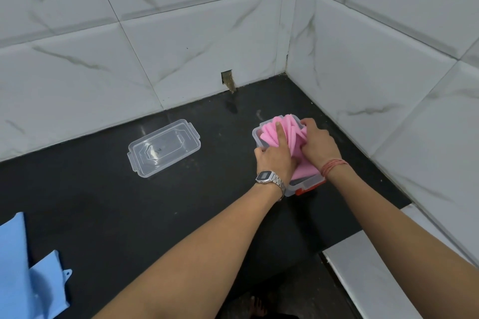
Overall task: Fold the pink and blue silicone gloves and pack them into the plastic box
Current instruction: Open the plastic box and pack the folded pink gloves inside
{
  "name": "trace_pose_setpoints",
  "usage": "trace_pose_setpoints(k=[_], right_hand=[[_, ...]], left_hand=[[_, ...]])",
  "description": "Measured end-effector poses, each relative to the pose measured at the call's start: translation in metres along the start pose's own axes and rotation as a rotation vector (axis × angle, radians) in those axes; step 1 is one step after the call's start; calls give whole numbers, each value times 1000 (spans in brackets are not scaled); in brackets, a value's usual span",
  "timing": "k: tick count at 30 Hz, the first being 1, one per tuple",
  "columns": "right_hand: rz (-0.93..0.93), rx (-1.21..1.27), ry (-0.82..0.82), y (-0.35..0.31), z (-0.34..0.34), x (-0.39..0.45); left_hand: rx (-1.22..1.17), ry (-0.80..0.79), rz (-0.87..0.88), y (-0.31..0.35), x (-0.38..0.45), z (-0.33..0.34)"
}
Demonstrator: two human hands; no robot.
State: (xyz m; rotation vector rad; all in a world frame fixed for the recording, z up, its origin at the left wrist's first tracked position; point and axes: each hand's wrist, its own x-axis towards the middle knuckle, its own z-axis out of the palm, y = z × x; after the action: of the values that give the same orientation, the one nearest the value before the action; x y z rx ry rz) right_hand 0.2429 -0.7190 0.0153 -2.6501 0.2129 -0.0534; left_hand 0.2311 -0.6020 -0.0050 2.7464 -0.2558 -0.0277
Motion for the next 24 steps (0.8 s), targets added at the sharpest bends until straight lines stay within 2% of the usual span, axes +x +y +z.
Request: trace_pose_setpoints(k=[4, 8, 10, 18, 21, 24], right_hand=[[-20, -58, -17, -1, 5, -3], [-24, -76, -24, 2, 8, -3], [-34, -91, -28, 1, 8, -3], [1, -160, -85, -5, 6, 1], [16, -167, -106, -4, 4, 3], [-21, -164, -41, -3, 3, 0]], left_hand=[[4, -119, 66, -4, 0, 1], [-27, -393, 144, -19, 3, -16], [10, -425, 127, -20, 5, -21], [207, -317, 98, 4, -4, -8], [210, -115, 79, 4, -10, -5], [148, 116, 101, -6, -10, -7]])
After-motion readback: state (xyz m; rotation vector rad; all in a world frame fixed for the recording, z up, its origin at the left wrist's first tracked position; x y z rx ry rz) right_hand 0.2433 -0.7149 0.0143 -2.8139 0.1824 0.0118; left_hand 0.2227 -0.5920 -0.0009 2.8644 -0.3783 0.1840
